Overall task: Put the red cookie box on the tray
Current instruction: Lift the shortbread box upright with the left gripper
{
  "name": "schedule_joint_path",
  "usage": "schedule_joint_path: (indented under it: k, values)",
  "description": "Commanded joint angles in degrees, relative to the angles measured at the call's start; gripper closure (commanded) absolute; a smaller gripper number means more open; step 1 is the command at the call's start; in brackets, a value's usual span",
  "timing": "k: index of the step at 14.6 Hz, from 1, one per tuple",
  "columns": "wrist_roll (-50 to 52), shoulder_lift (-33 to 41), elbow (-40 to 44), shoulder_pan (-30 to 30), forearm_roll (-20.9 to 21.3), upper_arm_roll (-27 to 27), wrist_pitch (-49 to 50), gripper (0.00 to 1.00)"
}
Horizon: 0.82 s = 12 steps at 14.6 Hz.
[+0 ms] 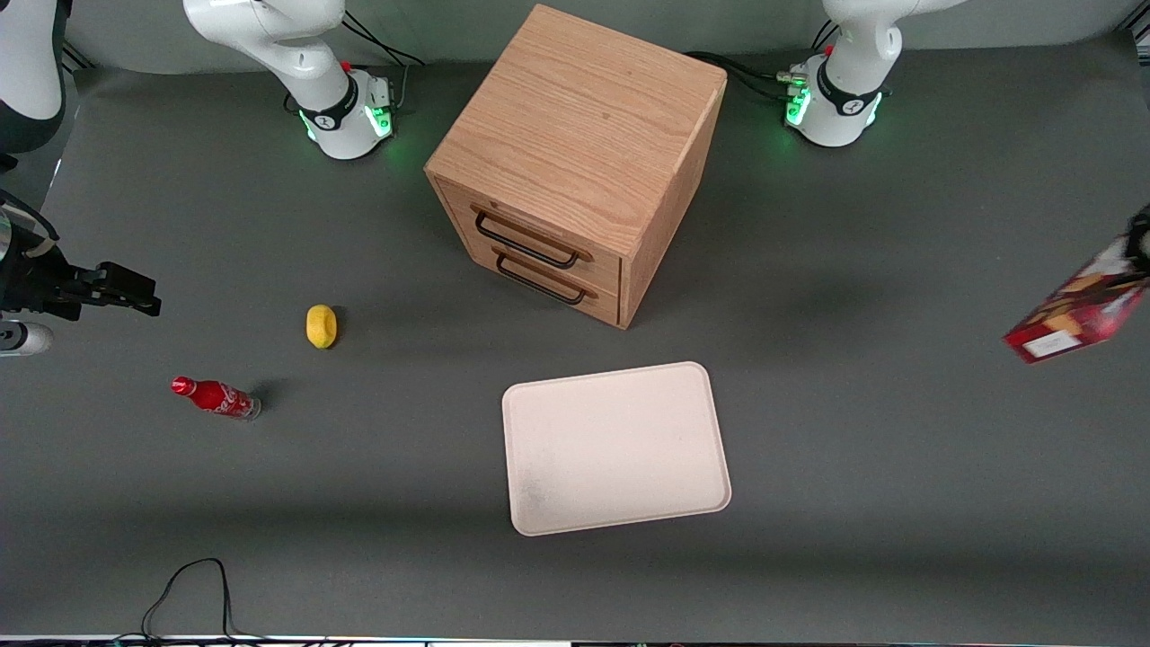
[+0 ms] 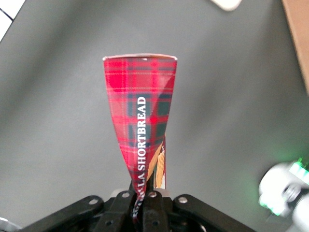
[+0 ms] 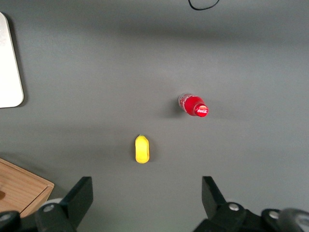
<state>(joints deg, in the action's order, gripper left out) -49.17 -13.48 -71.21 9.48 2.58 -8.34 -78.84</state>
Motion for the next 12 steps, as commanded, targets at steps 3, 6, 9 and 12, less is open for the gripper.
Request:
schedule_joint_path:
  k: [3, 6, 9, 12]
  values:
    - [31.54, -0.14, 0.02, -1.13, -0.21, -11.50, -2.54, 1.00]
    - [48.34, -1.98, -0.16, -7.08, 0.58, -13.55, -5.70, 1.00]
    - [61.44, -6.89, -0.07, -15.26, 5.40, -13.63, -11.76, 1.00]
    - [68.22, -11.90, 0.02, -18.97, 7.70, -13.55, -18.26, 1.00]
